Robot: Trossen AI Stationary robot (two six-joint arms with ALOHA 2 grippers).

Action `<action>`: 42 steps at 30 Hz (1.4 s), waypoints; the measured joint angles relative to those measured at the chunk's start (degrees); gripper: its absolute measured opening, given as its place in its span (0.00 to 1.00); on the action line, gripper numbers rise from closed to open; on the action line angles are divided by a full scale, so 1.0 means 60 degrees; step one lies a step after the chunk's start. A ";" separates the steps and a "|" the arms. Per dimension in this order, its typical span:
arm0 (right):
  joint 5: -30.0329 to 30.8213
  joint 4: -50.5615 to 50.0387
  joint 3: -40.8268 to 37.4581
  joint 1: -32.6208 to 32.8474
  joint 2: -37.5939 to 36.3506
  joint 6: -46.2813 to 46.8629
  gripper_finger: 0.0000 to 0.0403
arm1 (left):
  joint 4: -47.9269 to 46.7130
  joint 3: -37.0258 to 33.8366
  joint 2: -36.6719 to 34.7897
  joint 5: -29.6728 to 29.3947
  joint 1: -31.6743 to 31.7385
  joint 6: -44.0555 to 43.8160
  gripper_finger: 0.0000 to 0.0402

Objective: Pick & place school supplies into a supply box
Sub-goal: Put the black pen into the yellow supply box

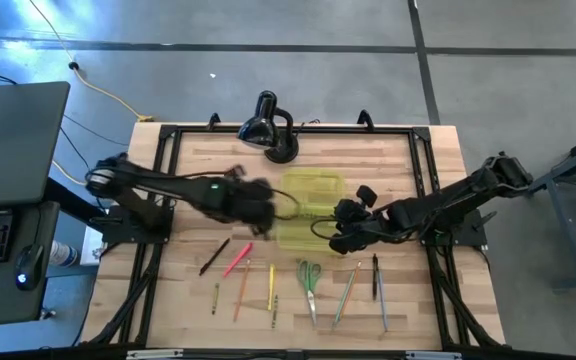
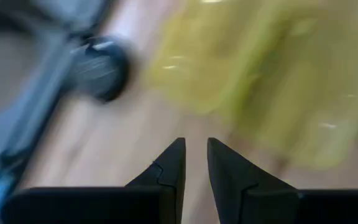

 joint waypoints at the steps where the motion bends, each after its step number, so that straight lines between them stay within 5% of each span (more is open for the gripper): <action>1: 0.0021 0.0009 0.0000 0.0000 0.0004 -0.0007 0.21 | -0.0678 -0.0047 -0.0278 -0.0371 -0.0183 -0.0614 0.25; 6: 0.0097 0.0062 0.0000 0.0000 0.0004 0.0011 0.21 | -0.3543 -0.0612 -0.1319 -0.0915 -0.1556 -0.5011 0.25; 9: 0.0235 0.0099 0.0000 0.0000 0.0004 0.0011 0.21 | -0.3765 -0.1546 -0.1863 -0.0826 -0.2674 -0.7117 0.25; 15: 0.0416 0.0134 0.0000 0.0000 0.0004 0.0011 0.21 | -0.2646 -0.4106 -0.2226 -0.0033 -0.4668 -1.0395 0.25; 18: 0.0434 0.0211 0.0000 0.0000 0.0004 0.0011 0.21 | -0.0568 -0.5589 -0.2229 -0.0826 -0.5319 -1.1562 0.25; 23: 0.0450 0.0242 0.0000 0.0000 0.0004 0.0011 0.21 | 0.3162 -0.7763 -0.2208 -0.1341 -0.5579 -1.1403 0.25; 32: 0.0357 0.0273 0.0000 0.0000 0.0007 0.0011 0.21 | 0.7490 -0.9976 -0.2207 -0.1956 -0.5695 -0.9584 0.25; 42: 0.0431 0.0279 0.0000 -0.0018 0.0007 0.0011 0.21 | 0.8400 -1.0296 -0.1658 -0.1749 -0.5746 -0.9446 0.25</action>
